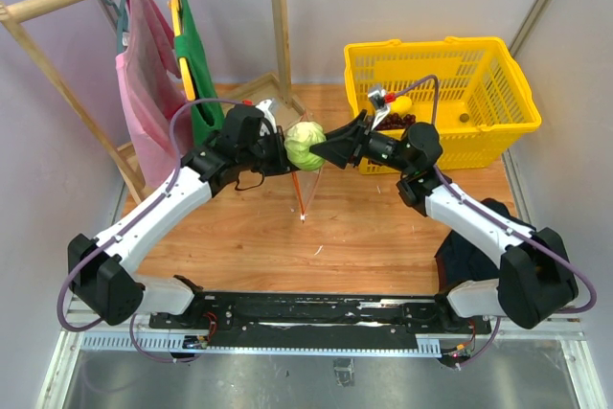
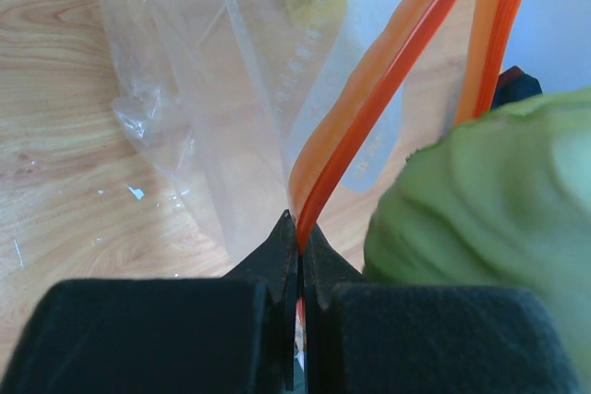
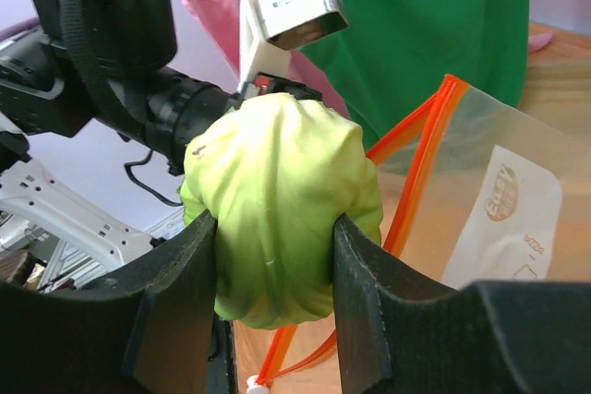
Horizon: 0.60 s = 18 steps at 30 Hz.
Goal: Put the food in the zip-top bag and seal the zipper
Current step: Place the fake vegetable in the zipper food storage bag.
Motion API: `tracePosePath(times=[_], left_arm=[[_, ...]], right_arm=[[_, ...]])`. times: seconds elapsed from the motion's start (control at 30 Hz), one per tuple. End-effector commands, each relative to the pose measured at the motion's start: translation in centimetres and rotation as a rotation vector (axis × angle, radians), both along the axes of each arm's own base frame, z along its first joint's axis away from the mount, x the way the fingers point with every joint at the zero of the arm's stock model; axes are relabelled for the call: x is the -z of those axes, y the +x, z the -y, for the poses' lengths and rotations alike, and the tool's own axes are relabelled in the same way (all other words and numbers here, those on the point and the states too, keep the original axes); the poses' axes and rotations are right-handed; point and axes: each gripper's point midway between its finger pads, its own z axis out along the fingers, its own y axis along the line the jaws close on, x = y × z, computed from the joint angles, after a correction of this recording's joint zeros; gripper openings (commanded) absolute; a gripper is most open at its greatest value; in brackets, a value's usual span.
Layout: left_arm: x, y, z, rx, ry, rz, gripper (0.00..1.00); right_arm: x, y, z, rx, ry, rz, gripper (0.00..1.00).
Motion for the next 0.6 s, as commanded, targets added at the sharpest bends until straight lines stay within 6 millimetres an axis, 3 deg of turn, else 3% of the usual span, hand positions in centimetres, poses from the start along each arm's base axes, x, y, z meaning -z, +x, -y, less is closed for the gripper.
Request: tracePosePath(times=[0.0,0.57], left_arm=[[-1.7,0.0,-0.1,-0.005,-0.047,0.049,0.00],[-2.0,-0.8,-0.2,0.003,-0.070,0.053,0.00]], right_arm=[[1.5,0.5,-0.2,0.041,-0.039,0.037,0.16],[7.9,2.8,0.6,0.164,-0.314,0.021,0.19]])
